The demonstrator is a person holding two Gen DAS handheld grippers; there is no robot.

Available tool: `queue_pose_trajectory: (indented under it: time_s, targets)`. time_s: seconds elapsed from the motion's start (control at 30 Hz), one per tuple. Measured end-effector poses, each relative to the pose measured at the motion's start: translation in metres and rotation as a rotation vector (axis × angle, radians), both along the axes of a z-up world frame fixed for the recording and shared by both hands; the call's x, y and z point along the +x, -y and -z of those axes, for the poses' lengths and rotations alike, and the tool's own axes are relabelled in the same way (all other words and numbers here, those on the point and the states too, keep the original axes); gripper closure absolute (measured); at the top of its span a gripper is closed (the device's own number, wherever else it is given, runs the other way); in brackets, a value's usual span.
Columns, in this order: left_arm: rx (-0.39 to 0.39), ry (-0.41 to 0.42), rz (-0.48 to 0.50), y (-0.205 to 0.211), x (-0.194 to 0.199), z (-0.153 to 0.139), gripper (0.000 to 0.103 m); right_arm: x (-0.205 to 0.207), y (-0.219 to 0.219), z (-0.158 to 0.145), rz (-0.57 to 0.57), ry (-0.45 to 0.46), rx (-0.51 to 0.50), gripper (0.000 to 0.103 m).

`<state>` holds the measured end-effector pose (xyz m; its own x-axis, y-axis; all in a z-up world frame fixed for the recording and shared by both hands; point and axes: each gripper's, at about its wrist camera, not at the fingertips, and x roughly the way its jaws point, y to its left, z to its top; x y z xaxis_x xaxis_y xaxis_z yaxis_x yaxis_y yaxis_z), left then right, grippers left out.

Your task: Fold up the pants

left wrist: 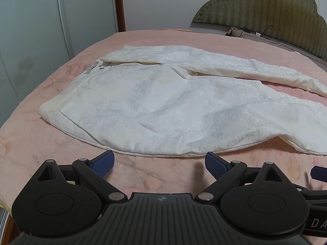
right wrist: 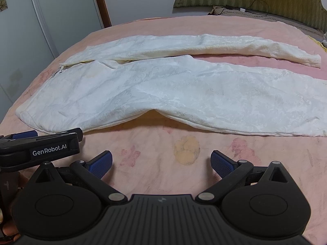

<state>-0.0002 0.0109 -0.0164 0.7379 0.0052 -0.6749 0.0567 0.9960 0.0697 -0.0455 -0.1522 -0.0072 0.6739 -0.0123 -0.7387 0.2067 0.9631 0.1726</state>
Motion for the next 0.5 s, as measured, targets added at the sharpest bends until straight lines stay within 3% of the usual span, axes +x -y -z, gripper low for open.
queue_pose_trajectory:
  time_s: [0.23, 0.33, 0.5]
  targets:
    - [0.005, 0.008, 0.015, 0.0, -0.001, -0.002, 0.006, -0.002, -0.001, -0.005, -0.025, 0.015, 0.017, 0.0]
    - [0.0, 0.036, 0.037, -0.005, -0.002, -0.011, 0.006, -0.004, -0.002, -0.016, -0.095, 0.041, 0.046, 0.0]
    - [-0.005, 0.097, 0.014, -0.017, 0.013, -0.029, 0.005, -0.011, 0.001, -0.035, -0.182, 0.194, 0.043, 0.0]
